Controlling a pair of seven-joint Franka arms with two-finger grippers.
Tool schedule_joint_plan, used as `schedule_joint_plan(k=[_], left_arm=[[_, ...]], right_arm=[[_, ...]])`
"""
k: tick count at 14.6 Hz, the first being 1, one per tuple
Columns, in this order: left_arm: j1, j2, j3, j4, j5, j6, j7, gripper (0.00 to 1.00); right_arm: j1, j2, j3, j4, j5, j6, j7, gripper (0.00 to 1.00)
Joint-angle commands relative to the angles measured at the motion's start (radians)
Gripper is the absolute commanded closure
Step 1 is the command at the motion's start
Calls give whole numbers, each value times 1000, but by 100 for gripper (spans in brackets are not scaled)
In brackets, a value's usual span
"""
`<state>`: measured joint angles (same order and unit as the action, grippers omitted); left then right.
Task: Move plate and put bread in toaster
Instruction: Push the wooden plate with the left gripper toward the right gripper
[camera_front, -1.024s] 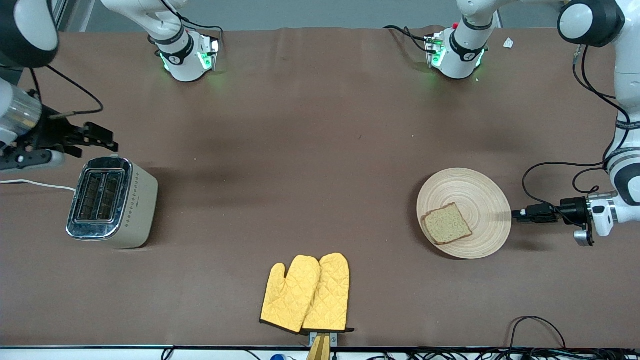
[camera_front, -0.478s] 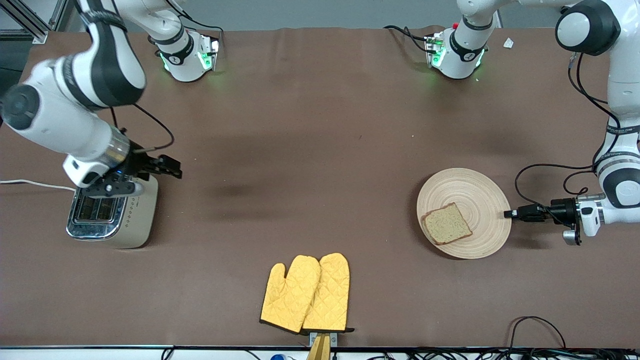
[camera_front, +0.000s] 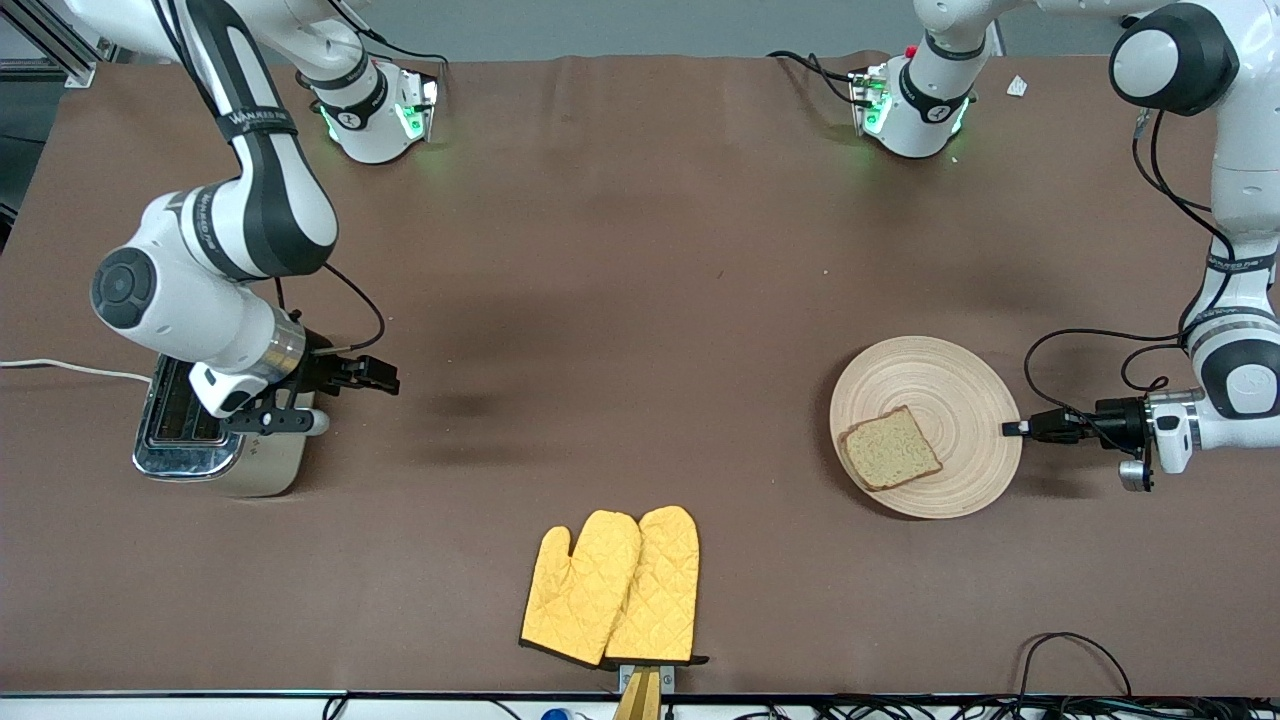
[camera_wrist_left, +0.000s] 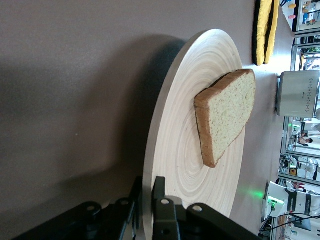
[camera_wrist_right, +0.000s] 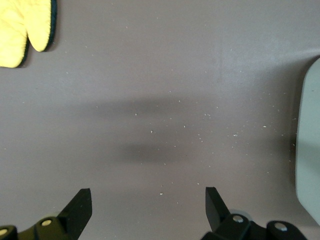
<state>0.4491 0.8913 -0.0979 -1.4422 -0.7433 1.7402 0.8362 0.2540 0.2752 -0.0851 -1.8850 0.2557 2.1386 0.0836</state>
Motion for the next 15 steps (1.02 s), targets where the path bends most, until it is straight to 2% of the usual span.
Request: schedule_joint_plan(k=[1, 3, 6, 8, 12, 15], left_arm=[[2, -3, -70, 6, -5, -31, -5, 99], [2, -34, -138, 8, -7, -62, -31, 99], [-7, -84, -257, -1, -2, -62, -178, 100], [-13, -87, -330, -10, 1, -53, -207, 100], [-33, -100, -451, -87, -2, 50, -284, 100], [-76, -98, -532, -145, -7, 203, -383, 100]], right_arm=[[8, 27, -9, -3, 20, 32, 1, 0], [10, 38, -9, -2, 20, 37, 1, 0], [30, 58, -9, -6, 20, 66, 2, 0], [33, 67, -9, -11, 20, 79, 1, 0], [25, 75, -9, -25, 20, 95, 1, 0], [7, 82, -9, -26, 19, 92, -1, 0]])
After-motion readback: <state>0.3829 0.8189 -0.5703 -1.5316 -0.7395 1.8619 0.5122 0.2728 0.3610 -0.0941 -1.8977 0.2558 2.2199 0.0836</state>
